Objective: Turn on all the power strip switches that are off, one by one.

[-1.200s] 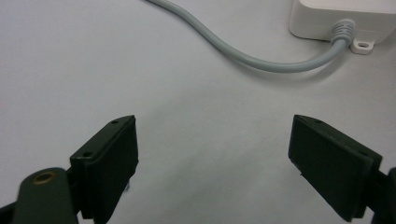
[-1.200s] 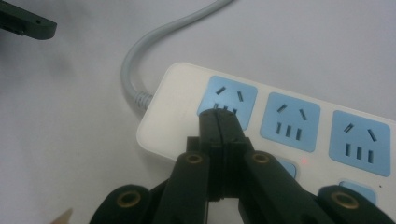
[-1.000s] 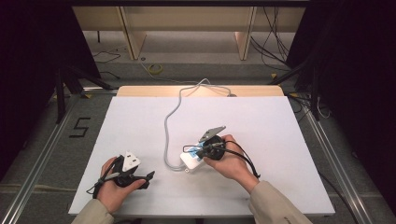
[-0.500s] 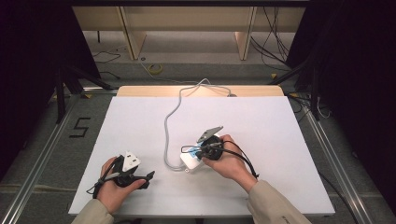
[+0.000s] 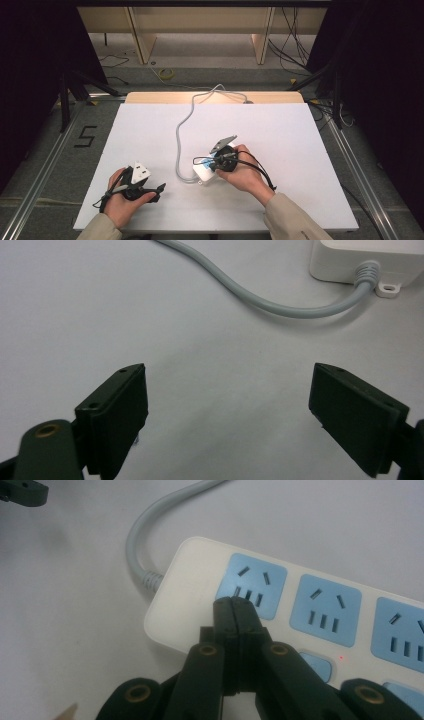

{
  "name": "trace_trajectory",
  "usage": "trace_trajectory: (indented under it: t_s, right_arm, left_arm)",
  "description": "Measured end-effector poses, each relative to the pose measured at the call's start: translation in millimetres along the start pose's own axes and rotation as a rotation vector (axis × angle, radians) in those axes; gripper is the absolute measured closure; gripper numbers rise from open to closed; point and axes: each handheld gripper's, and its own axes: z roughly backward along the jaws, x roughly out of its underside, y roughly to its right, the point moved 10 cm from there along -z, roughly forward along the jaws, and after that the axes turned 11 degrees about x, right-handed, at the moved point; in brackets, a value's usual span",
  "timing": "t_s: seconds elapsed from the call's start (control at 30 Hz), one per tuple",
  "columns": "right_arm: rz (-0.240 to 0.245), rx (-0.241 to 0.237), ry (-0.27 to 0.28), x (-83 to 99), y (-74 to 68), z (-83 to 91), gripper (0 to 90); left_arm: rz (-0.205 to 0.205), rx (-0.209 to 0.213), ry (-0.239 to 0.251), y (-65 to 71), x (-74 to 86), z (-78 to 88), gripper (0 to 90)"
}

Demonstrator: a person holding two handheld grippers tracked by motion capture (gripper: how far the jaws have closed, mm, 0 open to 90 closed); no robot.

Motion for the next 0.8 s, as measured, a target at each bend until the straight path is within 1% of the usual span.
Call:
trace_trajectory:
  t_s: [0.33,0.43,0.8]
  right_arm:
    - [0.001,-0.007,-0.005,0.6,-2.2,-0.8,90.0]
    - [-0.003,-0.013,-0.001,1.1,-3.6,-1.5,90.0]
    - [-0.021,-0.026,-0.016,1.9,-3.5,-2.6,90.0]
  left_arm:
    - [0.002,0.000,0.001,0.4,0.0,-0.4,15.7]
    - [0.001,0.003,-0.004,0.7,0.5,-0.3,15.7]
    - [0.000,0.002,-0.003,1.2,0.1,-0.1,15.8]
